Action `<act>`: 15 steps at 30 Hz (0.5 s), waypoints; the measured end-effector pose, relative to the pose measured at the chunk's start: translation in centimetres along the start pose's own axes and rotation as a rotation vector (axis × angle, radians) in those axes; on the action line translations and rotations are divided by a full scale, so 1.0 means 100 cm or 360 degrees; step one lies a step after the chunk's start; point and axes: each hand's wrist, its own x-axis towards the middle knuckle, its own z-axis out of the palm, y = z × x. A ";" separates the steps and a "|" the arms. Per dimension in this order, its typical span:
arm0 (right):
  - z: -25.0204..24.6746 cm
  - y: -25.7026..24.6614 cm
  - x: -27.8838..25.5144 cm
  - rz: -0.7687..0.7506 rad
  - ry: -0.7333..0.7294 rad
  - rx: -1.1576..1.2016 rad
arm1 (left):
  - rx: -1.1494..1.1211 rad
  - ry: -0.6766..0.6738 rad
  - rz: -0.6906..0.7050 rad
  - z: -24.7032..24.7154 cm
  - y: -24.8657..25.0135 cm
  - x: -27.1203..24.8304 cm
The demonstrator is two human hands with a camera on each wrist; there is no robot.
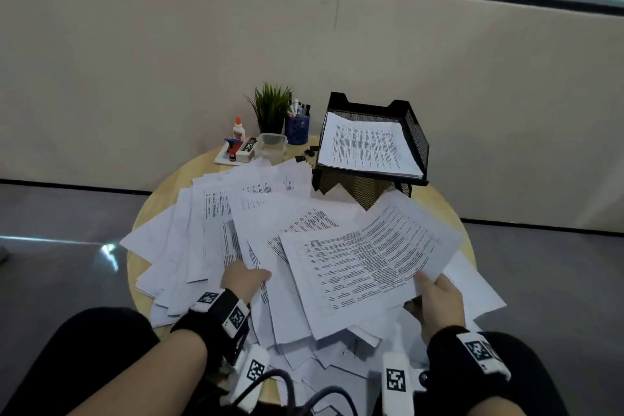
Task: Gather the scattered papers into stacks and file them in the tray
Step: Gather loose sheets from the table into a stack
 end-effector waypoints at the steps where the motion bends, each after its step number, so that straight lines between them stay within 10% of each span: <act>1: -0.001 0.000 0.003 -0.0005 0.0010 0.0007 | 0.0027 -0.0005 0.0034 -0.001 0.000 0.002; 15: -0.007 0.001 0.024 -0.0366 0.0289 -0.0448 | 0.0122 0.0009 0.0261 -0.001 0.008 0.004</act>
